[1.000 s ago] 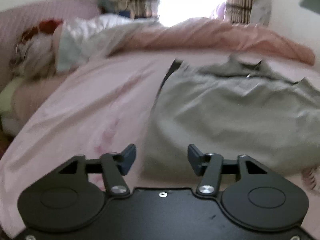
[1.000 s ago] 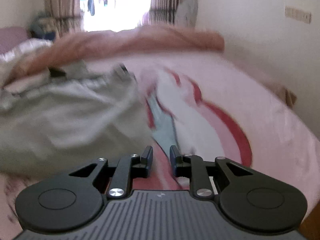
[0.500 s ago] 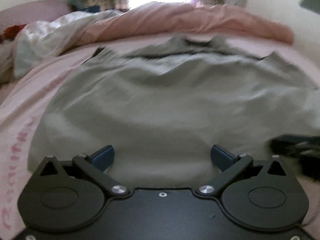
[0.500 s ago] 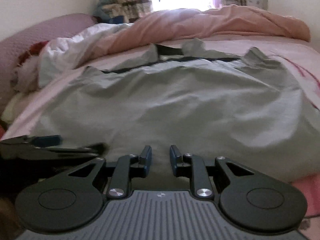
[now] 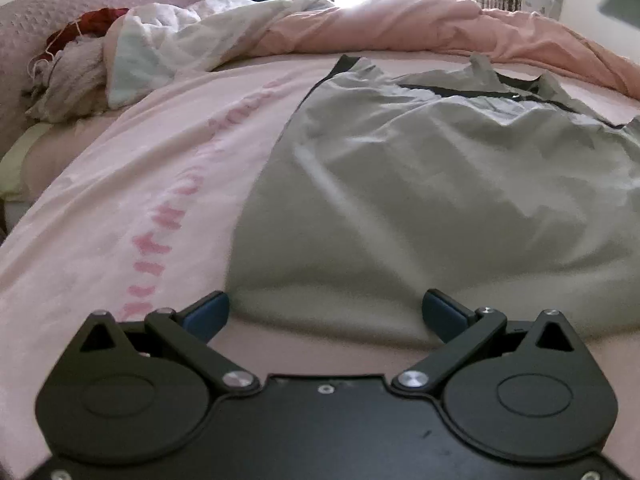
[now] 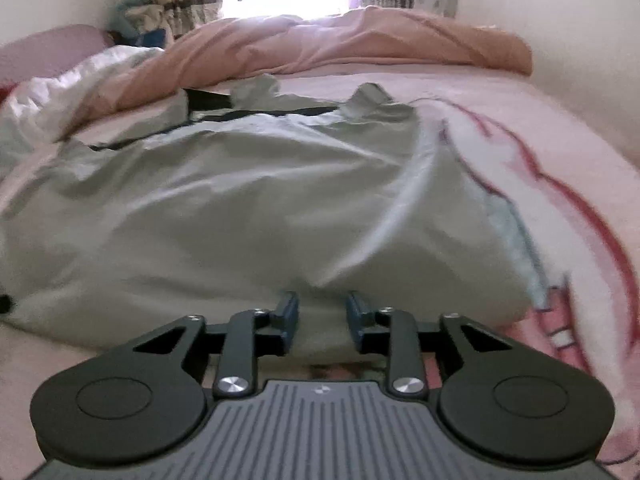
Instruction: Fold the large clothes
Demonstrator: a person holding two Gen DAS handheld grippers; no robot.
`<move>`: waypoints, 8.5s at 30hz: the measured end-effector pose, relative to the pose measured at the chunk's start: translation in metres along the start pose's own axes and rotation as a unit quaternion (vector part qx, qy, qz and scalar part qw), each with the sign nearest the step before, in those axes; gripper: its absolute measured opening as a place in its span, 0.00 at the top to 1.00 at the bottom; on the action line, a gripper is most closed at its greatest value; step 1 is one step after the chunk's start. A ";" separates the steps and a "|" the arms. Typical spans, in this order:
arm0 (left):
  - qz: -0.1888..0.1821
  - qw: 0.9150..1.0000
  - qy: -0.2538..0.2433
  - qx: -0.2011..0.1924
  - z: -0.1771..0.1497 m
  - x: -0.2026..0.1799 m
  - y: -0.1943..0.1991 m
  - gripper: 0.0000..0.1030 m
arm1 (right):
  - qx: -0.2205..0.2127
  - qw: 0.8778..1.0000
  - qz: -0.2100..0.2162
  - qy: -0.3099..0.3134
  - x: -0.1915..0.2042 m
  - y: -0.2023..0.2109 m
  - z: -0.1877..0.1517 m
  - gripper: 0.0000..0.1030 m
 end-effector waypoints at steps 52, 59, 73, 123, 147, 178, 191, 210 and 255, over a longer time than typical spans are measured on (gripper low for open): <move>-0.015 0.999 0.041 -0.010 0.092 0.043 -0.070 0.00 | -0.067 0.990 -0.014 -0.123 -0.106 -0.052 0.076 0.68; 0.026 0.999 0.032 -0.024 0.082 0.046 -0.051 0.00 | -0.069 0.989 -0.030 -0.131 -0.091 -0.013 0.076 0.41; 0.034 0.998 -0.011 -0.042 0.038 0.064 -0.007 0.00 | -0.006 0.943 0.108 -0.314 -0.093 -0.023 0.004 0.39; 0.034 0.996 -0.071 -0.035 0.091 0.040 -0.014 0.00 | -0.163 0.955 0.236 -0.080 0.097 0.040 0.130 0.93; 0.007 1.000 0.025 0.017 0.074 0.120 -0.034 0.00 | -0.053 0.972 0.224 -0.041 0.321 -0.051 0.056 0.95; -0.125 0.986 0.068 -0.092 0.104 0.069 0.038 0.00 | -0.072 0.980 0.166 -0.083 0.174 0.008 0.055 1.00; -0.043 0.998 -0.044 0.001 0.049 0.035 -0.022 0.00 | -0.054 0.991 0.122 -0.028 0.166 0.031 0.032 1.00; -0.120 0.992 -0.031 0.001 0.045 0.028 -0.009 0.64 | -0.049 0.990 0.128 0.030 0.172 0.021 -0.002 0.40; -0.085 0.980 0.102 -0.146 0.175 0.027 0.024 0.10 | -0.231 0.958 0.151 -0.084 0.189 -0.006 0.194 0.72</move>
Point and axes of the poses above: each gripper's, at about its wrist camera, not at the fingertips, and y roughly against the way its jaws point, x to its left, z to its top, the point moved 6 cm from there along -y, roughly the way its jaws point, and after that the axes turned 3 degrees about x, right-handed, at the moved point
